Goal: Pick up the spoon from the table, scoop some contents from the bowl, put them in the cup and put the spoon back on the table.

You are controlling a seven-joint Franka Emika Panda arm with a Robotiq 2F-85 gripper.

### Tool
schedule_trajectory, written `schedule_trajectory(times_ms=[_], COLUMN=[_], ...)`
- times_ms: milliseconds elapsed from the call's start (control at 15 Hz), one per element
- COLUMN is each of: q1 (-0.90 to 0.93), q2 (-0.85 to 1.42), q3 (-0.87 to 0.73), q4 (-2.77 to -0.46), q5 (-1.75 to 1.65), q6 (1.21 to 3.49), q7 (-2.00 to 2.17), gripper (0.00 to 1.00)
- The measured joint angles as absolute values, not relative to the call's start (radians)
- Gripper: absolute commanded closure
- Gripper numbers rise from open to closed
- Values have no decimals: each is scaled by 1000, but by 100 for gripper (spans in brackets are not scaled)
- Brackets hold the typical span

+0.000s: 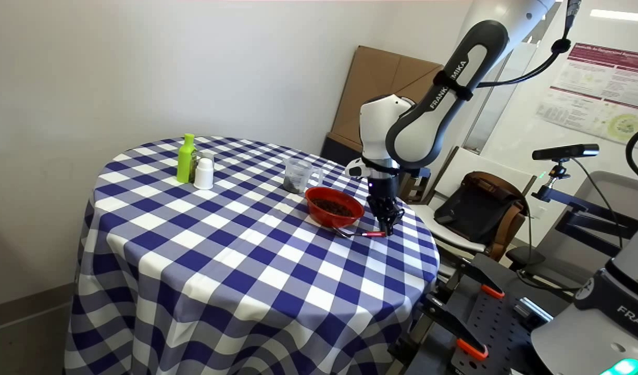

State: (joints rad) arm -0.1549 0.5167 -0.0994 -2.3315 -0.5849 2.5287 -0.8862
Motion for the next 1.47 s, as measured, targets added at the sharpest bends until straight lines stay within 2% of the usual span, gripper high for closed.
schedule_trajectory(times_ms=[600, 1467], q1=[-155, -123], q2=[493, 326], q3=[-73, 11], q4=[-2330, -2267], q5=[-557, -439], q6=[2510, 2196], q7=[-903, -1121], gripper=[95, 95])
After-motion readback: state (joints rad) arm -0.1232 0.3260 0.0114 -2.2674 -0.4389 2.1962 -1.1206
